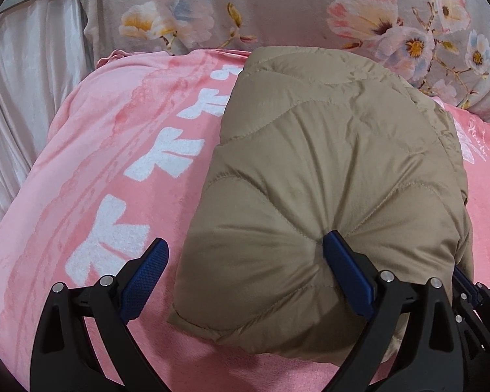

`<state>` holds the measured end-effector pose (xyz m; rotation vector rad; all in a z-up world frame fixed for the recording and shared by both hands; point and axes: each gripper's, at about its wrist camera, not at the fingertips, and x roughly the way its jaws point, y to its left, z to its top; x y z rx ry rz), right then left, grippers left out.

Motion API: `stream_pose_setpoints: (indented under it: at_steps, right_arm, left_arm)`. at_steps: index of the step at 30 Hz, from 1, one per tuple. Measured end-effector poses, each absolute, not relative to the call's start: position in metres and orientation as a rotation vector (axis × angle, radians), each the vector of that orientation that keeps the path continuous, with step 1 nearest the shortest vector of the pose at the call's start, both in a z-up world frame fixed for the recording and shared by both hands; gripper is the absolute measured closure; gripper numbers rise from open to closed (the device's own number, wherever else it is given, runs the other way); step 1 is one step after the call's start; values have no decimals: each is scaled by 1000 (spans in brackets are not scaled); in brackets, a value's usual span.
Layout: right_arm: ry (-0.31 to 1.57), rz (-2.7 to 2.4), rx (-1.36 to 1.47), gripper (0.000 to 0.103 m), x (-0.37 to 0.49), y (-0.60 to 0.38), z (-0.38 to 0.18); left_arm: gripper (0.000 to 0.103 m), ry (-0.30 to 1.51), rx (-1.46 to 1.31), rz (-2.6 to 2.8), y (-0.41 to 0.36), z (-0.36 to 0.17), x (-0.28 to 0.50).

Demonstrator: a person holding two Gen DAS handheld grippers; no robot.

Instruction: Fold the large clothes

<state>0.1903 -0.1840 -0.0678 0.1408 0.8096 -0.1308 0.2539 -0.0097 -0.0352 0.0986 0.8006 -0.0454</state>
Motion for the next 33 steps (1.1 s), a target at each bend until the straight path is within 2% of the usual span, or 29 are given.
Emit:
stream_pose_setpoints:
  at_steps: [13, 18, 24, 30, 33]
  right_arm:
    - [726, -162, 162, 92, 177, -186, -70]
    - [686, -164, 174, 79, 146, -183, -59]
    - [690, -164, 156, 51, 113, -177, -60]
    - [725, -166, 154, 44, 88, -171, -68]
    - [699, -192, 127, 38, 76, -167, -66]
  left_arm:
    - [9, 729, 29, -49, -3, -41, 239]
    - [9, 707, 12, -69, 5, -35, 215]
    - [9, 676, 95, -57, -3, -39, 171]
    - [9, 722, 108, -65, -8, -56, 147]
    - [9, 722, 121, -63, -10, -59, 137]
